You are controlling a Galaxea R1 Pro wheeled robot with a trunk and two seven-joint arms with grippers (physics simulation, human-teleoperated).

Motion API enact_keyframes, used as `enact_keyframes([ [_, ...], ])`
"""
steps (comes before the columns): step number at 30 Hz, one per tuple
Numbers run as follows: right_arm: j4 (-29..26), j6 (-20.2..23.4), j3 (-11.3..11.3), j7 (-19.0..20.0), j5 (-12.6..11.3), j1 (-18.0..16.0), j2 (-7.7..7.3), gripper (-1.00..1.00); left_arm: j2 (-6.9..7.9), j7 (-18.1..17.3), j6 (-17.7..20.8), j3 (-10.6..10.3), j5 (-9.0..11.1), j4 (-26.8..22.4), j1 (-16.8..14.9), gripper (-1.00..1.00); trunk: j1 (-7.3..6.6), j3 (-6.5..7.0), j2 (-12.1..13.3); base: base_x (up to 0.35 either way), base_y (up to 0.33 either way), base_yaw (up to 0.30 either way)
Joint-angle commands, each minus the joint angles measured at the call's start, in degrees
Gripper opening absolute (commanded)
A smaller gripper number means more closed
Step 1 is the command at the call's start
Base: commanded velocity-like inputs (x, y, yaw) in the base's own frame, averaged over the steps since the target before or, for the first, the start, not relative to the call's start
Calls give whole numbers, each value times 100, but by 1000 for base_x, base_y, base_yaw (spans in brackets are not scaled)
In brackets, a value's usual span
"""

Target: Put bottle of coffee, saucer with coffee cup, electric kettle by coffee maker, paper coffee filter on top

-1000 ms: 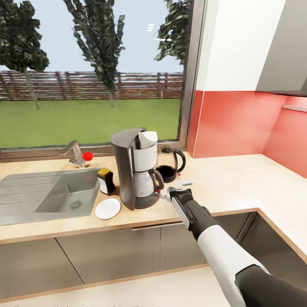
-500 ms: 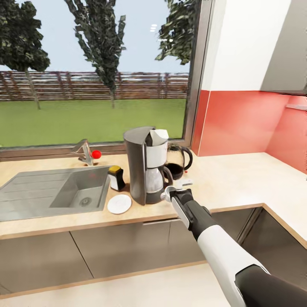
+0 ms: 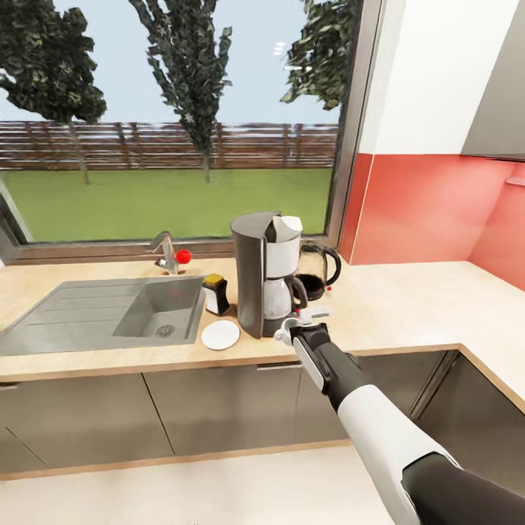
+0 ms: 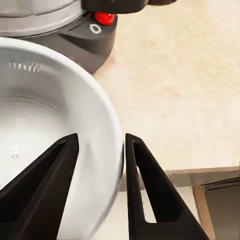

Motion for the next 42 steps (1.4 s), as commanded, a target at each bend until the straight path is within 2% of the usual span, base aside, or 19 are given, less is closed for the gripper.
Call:
enact_keyframes([
  [1, -2, 14, 12, -36, -53, -6, 0, -100, 1, 11, -6, 32, -17, 2, -4, 100, 3, -11, -10, -1, 0, 268],
  [22, -4, 14, 9, -36, -53, -6, 0, -100, 0, 9, -6, 44, -6, 2, -4, 100, 3, -12, -10, 0, 0, 265],
  [42, 2, 10, 3, -44, -43, -6, -7, -100, 6, 10, -12, 79, -6, 2, -4, 100, 3, -12, -10, 22, 146, 15],
])
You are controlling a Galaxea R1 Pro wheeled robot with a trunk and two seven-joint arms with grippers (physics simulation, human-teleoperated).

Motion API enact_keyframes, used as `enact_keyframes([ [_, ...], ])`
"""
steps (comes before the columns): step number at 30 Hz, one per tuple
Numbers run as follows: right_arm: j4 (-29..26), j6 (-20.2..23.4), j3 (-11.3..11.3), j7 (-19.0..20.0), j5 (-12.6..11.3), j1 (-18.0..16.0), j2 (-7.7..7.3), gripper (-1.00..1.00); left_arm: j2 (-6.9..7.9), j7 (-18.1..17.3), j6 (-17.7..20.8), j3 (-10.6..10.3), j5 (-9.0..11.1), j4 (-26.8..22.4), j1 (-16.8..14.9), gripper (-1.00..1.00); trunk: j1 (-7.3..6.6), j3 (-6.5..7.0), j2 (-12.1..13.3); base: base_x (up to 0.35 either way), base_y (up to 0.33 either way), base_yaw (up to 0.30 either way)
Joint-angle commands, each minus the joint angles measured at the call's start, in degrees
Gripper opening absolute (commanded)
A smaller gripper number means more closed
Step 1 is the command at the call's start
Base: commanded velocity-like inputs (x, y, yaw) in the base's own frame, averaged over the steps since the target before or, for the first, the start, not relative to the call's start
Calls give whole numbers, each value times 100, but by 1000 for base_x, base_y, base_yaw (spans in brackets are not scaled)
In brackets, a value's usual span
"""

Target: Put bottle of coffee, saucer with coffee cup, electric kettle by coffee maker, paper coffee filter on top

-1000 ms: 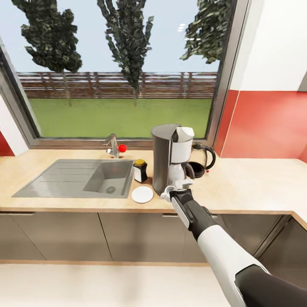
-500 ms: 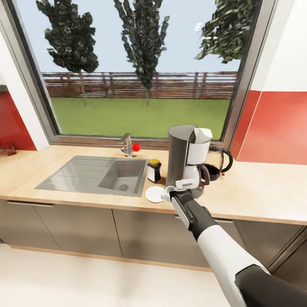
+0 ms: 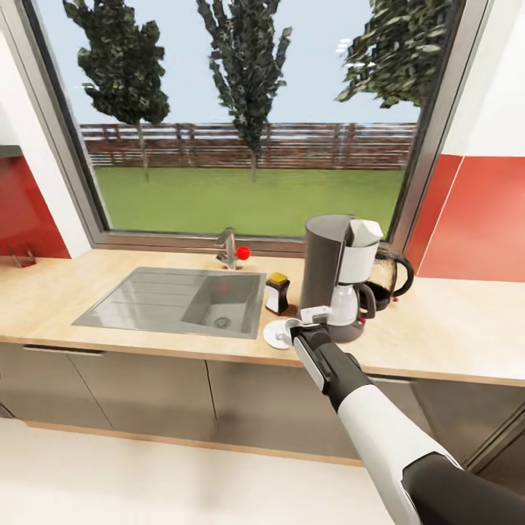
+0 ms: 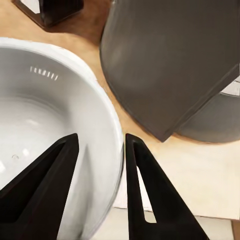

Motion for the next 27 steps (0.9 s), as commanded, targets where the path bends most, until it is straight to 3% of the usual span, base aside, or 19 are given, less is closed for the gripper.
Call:
enact_keyframes([
  [1, -4, 12, 22, -44, -64, -7, -2, -100, -2, 8, -4, 33, -18, 2, -4, 100, 4, -11, -11, 142, 251, 0],
  [13, -4, 12, 22, -44, -65, -7, -2, -100, 1, 9, -1, 36, -18, 2, -4, 100, 4, -11, -11, 156, 268, -3],
  [19, -4, 17, 22, -44, -65, -7, 0, -100, -3, 9, -1, 36, -18, 2, -4, 100, 4, -11, -11, 158, 271, -156],
  [27, -4, 17, 22, -44, -65, -7, 1, -100, -4, 7, -1, 36, -18, 2, -4, 100, 4, -11, -11, 37, 43, -113],
])
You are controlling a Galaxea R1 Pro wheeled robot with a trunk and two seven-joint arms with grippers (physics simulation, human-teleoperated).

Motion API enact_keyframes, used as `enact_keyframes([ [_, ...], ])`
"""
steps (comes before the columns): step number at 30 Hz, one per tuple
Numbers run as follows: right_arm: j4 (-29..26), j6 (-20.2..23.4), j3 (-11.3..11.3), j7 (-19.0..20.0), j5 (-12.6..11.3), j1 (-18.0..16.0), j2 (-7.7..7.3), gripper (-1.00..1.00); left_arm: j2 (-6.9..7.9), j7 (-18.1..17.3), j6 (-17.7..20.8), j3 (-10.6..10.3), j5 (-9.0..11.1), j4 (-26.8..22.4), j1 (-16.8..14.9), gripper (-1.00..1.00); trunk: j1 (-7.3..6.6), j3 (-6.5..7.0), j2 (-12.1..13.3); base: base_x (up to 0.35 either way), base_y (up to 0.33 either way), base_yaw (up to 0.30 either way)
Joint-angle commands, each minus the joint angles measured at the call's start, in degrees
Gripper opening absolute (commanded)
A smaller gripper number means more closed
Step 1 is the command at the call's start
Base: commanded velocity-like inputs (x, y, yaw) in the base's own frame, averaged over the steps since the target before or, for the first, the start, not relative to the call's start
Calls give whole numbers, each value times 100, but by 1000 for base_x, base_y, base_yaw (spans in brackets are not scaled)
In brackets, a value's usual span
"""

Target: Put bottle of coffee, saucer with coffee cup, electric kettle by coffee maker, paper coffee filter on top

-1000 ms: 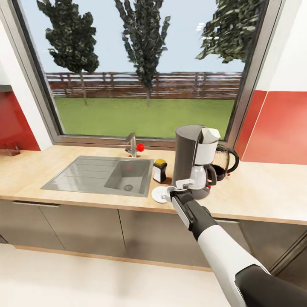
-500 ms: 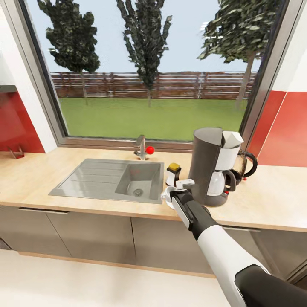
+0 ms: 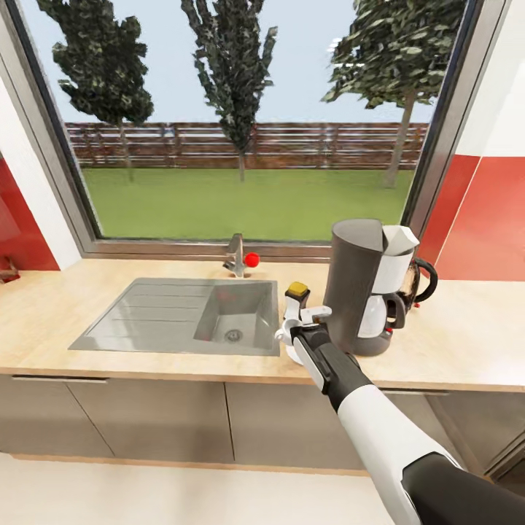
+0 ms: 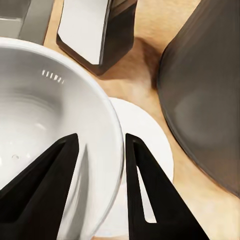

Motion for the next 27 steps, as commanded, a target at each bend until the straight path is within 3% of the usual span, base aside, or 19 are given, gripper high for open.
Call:
enact_keyframes([
  [1, -5, 14, 22, -43, -63, -7, -1, -100, 0, 11, -6, 30, -18, 1, -4, 100, 3, -11, -11, 2, 2, -14],
  [9, 4, 14, 21, -43, -63, -7, 0, -100, -9, 4, -3, 30, -18, 1, -4, 100, 3, -11, -11, 0, 0, -186],
  [20, 116, 14, 22, -50, -63, -7, 0, -100, -2, 4, -2, 30, -18, 1, -4, 100, 3, -11, -11, 0, 0, -18],
  [27, 127, 14, 22, -52, -63, -7, 0, -100, -1, 4, -5, 30, -18, 1, -4, 100, 3, -11, -11, 0, 0, -225],
])
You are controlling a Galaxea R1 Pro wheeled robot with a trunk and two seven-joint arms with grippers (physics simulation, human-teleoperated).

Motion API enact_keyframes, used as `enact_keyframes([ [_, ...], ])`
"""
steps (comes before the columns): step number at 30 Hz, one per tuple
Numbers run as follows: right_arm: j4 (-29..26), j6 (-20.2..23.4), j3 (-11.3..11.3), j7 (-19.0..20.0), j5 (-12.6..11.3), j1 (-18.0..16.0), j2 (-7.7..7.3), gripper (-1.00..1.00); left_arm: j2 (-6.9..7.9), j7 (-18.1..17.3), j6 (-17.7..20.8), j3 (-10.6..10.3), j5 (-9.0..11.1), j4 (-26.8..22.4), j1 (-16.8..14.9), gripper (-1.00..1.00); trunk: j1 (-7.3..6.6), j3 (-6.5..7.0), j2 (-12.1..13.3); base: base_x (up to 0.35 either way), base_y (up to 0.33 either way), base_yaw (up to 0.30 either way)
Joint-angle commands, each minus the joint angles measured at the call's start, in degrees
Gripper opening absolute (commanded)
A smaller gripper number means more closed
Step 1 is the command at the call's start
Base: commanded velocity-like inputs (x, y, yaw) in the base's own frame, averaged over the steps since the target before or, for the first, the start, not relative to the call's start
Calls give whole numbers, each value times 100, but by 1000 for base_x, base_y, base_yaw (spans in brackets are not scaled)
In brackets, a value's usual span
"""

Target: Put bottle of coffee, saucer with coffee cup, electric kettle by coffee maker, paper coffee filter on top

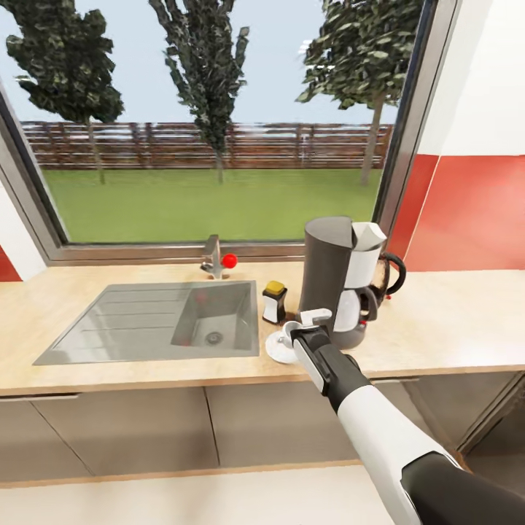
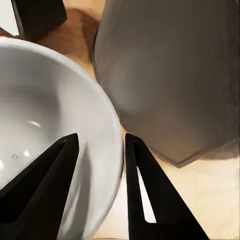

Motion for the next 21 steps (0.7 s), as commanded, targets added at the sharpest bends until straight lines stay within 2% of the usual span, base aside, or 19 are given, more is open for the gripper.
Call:
enact_keyframes([
  [1, 2, 10, 18, -43, -61, -8, 0, -100, 0, 10, -6, 31, -18, -1, -2, 100, 3, -11, -11, 0, 0, -216],
  [7, 20, 10, 18, -43, -59, -8, 0, -100, 1, 10, -7, 31, -18, -1, -2, 100, 3, -11, -11, 0, 0, -51],
  [12, 324, 10, 26, -43, -68, -8, 0, -100, 8, 10, -7, 24, -18, -1, -2, 100, 3, -11, -11, 0, 0, -3],
  [21, 368, 1, 26, -43, -70, -8, 0, -100, 3, 10, -7, 28, -18, -1, -2, 100, 3, -11, -11, 21, 14, 0],
])
